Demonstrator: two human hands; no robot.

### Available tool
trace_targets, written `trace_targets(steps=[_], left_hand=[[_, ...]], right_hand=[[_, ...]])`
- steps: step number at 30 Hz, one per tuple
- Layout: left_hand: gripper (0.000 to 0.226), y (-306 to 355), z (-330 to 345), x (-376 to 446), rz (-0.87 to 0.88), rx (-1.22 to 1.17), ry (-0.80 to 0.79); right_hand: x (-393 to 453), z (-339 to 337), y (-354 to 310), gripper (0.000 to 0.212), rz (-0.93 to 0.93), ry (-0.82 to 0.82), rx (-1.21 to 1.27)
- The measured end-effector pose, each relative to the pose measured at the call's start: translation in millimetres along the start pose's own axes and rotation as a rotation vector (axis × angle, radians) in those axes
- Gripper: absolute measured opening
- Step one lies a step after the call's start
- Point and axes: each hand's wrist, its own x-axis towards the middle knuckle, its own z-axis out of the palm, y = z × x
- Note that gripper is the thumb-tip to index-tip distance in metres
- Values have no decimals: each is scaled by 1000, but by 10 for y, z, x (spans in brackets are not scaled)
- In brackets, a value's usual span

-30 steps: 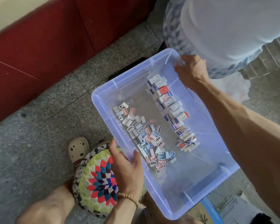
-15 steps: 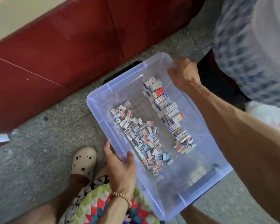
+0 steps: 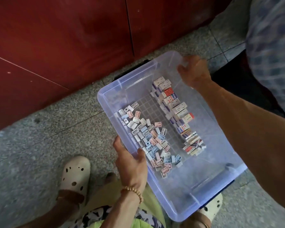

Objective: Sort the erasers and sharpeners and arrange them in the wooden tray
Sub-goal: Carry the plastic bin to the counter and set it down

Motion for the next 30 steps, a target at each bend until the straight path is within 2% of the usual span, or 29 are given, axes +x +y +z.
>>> trace_targets(steps=[6, 20, 21, 23, 25, 26, 27, 28, 30], left_hand=[[75, 32, 114, 169, 15, -42, -7], [78, -223, -14, 537, 122, 17, -70], [78, -240, -23, 543, 129, 25, -78], [78, -265, -41, 554, 137, 30, -88], [78, -281, -79, 564, 158, 42, -85], [78, -290, -109, 580, 176, 75, -84], [79, -297, -147, 601, 199, 128, -83], [81, -308, -186, 639, 226, 184, -72], [85, -301, -255, 738, 294, 237, -52]], right_hand=[[217, -6, -4, 32, -28, 52, -9], [197, 200, 39, 34, -77, 182, 25], [144, 208, 40, 34, -104, 221, 23], [-8, 201, 54, 37, -182, 400, 20], [-259, 270, 59, 34, -341, 605, 38], [-445, 384, 58, 31, -460, 605, 40], [-683, 547, 54, 30, -587, 506, 45], [-926, 762, 78, 32, -688, 341, 36], [-1336, 1213, 187, 41, -731, -43, -75]])
